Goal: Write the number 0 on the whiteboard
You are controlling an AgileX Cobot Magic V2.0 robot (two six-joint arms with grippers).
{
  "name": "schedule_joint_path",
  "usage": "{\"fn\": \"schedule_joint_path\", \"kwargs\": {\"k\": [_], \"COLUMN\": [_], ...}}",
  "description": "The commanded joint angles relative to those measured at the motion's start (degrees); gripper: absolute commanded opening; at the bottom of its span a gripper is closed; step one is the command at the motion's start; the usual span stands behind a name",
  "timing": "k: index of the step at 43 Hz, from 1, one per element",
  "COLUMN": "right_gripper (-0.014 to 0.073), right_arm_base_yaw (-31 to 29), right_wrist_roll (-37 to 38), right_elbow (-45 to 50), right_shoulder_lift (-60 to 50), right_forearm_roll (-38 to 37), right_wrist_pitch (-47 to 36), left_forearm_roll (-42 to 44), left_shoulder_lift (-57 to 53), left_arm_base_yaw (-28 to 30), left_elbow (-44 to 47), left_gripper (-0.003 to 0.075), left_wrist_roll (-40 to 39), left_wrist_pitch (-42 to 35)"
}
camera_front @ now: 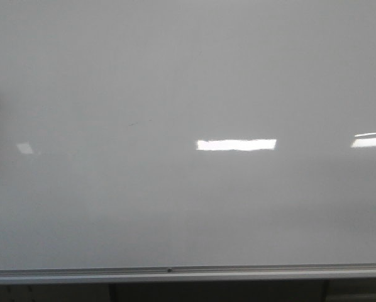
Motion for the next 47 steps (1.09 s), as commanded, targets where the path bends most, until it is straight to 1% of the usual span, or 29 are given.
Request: {"fn": "schedule_joint_path", "kwargs": {"k": [1, 12, 19, 22, 25, 29, 32, 35, 39, 40, 43, 47], "right_gripper": [-0.0069, -0.0069, -0.0069, -0.0069, -0.0069, -0.0069, -0.0069, -0.0069, -0.0067, -0.0067, -0.0067, -0.0067], "right_arm_base_yaw": [0.1, 0.1, 0.1, 0.1, 0.1, 0.1, 0.1, 0.1, 0.1, 0.1, 0.1, 0.1], "right_wrist_roll": [0.0, 0.0, 0.0, 0.0, 0.0, 0.0, -0.1, -0.1, -0.1, -0.1, -0.1, -0.1], "right_elbow": [0.0, 0.0, 0.0, 0.0, -0.7, -3.6, -7.1, -11.1, -17.2, -19.2, -23.8, -28.8], "right_shoulder_lift": [0.2, 0.2, 0.2, 0.2, 0.2, 0.2, 0.3, 0.5, 2.1, 3.1, 6.5, 12.2], "right_forearm_roll": [-0.6, -0.6, -0.6, -0.5, -0.5, -0.6, -1.0, -1.2, -1.2, -1.2, -1.2, -1.2], "right_wrist_pitch": [-4.4, -4.4, -4.9, -6.4, -8.1, -6.5, -4.9, -2.7, 2.0, 4.0, 8.4, 12.6], "left_forearm_roll": [-0.4, -0.4, -0.4, -0.4, -0.4, -0.4, -0.4, -0.1, 2.2, 3.0, 3.6, 3.6], "left_shoulder_lift": [-1.1, -1.1, -1.1, -1.1, -1.1, -1.0, -0.9, -0.3, 1.9, 2.9, 6.8, 12.7], "left_arm_base_yaw": [-0.4, -0.4, -0.4, -0.4, -0.3, -0.3, -0.3, -0.3, -0.3, -0.3, -0.3, -0.3], "left_elbow": [1.4, 1.4, 1.2, 1.2, 1.2, 0.5, -2.4, -6.4, -13.3, -15.6, -20.7, -26.1], "left_gripper": [-0.0020, -0.0020, -0.0020, -0.0020, -0.0020, -0.0019, -0.0019, -0.0019, -0.0019, -0.0019, -0.0019, -0.0019], "left_wrist_roll": [-0.6, -0.6, -0.6, -0.6, -0.6, -0.6, -0.6, -0.6, -0.6, -0.6, -0.6, -0.6], "left_wrist_pitch": [-5.0, -5.2, -8.0, -9.1, -13.6, -22.5, -24.0, -21.3, -13.0, -9.7, -3.3, 2.1]}}
